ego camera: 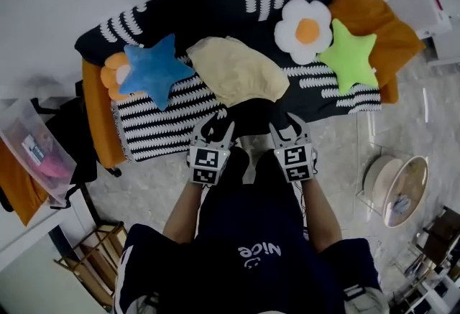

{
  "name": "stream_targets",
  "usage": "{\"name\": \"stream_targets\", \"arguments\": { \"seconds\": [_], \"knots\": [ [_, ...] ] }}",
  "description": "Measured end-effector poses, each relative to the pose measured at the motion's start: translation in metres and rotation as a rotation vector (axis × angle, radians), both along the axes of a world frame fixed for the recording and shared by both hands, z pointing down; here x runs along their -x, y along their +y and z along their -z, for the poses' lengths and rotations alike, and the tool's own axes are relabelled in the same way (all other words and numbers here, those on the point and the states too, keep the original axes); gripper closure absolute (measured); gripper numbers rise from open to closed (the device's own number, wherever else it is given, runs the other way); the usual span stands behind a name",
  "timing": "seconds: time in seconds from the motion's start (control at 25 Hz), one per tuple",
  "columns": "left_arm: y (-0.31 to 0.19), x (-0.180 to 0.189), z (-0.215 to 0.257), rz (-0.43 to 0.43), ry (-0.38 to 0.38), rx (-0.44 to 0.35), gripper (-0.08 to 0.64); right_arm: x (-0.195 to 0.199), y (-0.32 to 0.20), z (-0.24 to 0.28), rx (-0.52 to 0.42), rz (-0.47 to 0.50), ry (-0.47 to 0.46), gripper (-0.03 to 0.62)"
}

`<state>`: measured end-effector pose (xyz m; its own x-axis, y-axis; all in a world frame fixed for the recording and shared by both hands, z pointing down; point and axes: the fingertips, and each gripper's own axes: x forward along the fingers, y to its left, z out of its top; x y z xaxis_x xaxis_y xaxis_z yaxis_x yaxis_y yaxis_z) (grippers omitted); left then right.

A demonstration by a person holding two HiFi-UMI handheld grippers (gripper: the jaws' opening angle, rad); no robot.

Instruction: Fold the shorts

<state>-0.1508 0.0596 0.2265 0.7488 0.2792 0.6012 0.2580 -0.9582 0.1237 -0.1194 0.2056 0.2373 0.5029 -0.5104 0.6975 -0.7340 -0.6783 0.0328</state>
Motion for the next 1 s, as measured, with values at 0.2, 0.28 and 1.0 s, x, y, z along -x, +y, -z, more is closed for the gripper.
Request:
{"name": "stream_targets", "arguments": {
  "seconds": [0.2, 0.28, 1.0],
  "knots": [
    [-0.004, -0.019, -0.037, -0.014, -0.079, -0.019, 0.382, -0.03, -0.011, -0.025, 0.045, 0.081, -0.023, 0.4],
    [-0.005, -0.029, -0.056, -0.009, -0.116, -0.033, 0.387, -0.046, -0.014, -0.039, 0.062, 0.117, -0.035, 0.4],
    [-0.003, -0.072, -0.29, -0.024, -0.433, -0.178, 0.414, -0.094, 0.015, -0.294, 0.281, 0.251, -0.272, 0.495]
  ]
}}
